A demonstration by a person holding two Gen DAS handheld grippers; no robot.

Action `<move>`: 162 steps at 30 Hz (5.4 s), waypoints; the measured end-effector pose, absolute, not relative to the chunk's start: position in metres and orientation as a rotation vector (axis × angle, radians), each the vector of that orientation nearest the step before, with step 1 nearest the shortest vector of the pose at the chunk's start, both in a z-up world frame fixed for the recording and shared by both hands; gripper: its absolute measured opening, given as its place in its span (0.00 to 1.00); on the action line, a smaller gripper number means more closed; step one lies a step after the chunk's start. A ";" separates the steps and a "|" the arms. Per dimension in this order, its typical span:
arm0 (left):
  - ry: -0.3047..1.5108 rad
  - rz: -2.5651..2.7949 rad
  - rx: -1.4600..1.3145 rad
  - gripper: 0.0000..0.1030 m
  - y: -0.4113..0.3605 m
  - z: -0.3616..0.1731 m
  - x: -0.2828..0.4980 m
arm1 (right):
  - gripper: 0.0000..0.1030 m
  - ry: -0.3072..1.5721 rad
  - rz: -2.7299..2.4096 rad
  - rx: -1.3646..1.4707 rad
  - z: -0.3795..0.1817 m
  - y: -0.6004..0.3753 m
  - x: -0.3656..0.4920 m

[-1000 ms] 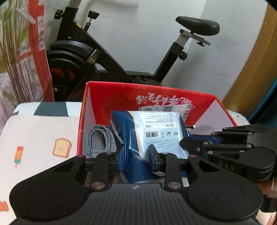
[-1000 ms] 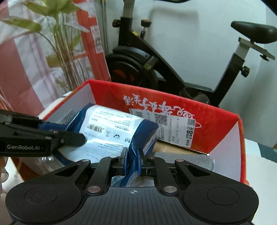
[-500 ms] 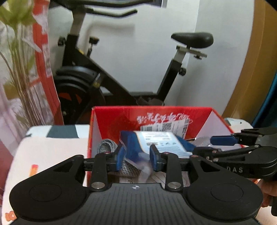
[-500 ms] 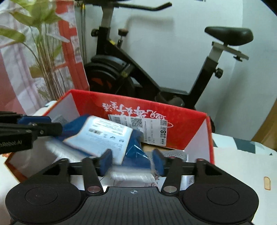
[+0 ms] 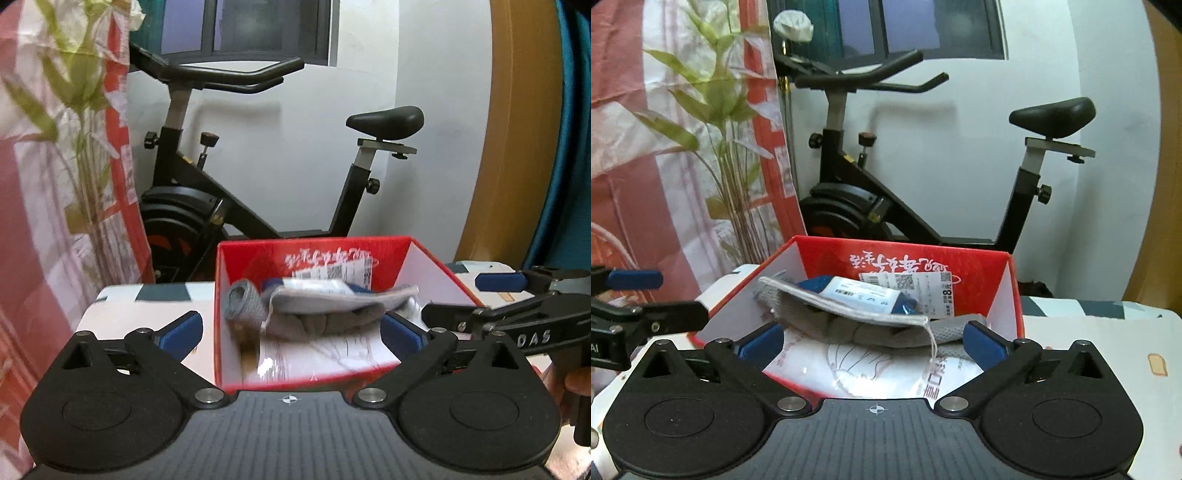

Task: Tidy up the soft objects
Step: 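Open both tools to release the packet into the box, then lower both tools onto the white sachet and close them, then lift the white sachet with both tools over the red box, then open both tools to drop the white sachet into the box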

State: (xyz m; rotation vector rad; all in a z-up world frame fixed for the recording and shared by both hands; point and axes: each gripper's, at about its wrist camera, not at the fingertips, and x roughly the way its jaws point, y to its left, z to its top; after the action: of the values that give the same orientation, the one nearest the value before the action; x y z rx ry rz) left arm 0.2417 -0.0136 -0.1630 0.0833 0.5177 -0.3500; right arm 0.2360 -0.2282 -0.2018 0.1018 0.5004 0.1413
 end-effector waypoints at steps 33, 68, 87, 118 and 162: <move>0.736 -0.246 -0.246 0.56 0.068 -0.277 0.160 | 0.39 0.650 0.395 0.133 -0.304 -0.157 0.156; 0.849 -0.346 -0.343 0.41 0.062 -0.311 0.171 | 0.37 0.775 0.421 0.235 -0.337 -0.162 0.172; 0.828 -0.349 -0.299 0.38 0.061 -0.304 0.167 | 0.34 0.774 0.469 0.264 -0.332 -0.157 0.168; 0.561 -0.345 -0.358 0.02 0.085 -0.228 0.159 | 0.07 0.544 0.473 0.157 -0.264 -0.171 0.152; 0.874 -0.446 0.043 0.03 -0.033 -0.228 0.354 | 0.06 0.969 0.185 0.216 -0.281 -0.230 0.366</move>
State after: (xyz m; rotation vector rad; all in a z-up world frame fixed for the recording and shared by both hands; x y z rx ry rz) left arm 0.3536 -0.0327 -0.2279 0.0428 0.8743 -0.4461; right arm 0.3656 -0.2301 -0.2808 0.2162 0.9686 0.1852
